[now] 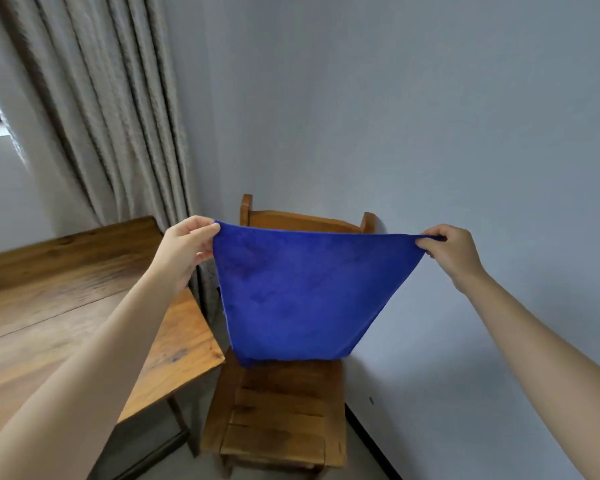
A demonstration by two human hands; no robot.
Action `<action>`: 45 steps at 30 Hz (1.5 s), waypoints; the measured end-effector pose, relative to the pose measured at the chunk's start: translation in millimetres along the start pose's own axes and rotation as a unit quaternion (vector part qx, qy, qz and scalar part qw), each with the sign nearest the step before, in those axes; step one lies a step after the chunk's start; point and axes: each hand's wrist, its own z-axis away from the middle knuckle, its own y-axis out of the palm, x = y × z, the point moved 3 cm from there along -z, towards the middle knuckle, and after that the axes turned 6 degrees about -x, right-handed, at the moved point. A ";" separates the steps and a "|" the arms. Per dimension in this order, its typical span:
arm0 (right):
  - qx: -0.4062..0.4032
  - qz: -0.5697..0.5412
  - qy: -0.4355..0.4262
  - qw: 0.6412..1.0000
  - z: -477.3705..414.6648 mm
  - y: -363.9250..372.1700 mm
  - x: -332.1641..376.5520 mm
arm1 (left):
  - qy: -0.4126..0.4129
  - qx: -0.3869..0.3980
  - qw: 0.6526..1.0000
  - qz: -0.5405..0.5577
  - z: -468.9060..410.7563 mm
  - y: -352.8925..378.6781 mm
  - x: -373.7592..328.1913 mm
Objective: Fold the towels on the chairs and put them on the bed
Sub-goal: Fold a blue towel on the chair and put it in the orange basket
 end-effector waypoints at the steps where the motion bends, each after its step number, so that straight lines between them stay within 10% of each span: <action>1: 0.014 0.001 0.001 1.000 9.6 -4.1 -5.5 | -0.002 -0.007 1.000 -0.003 16.0 -1.6 5.7; 21: 0.239 0.099 0.110 0.960 209.7 -12.3 -207.8 | -0.216 -0.186 0.948 -0.140 265.3 -24.3 194.7; 45: 0.147 0.146 0.242 0.948 89.7 179.4 -300.2 | -0.265 -0.261 0.903 -0.214 56.8 7.5 356.2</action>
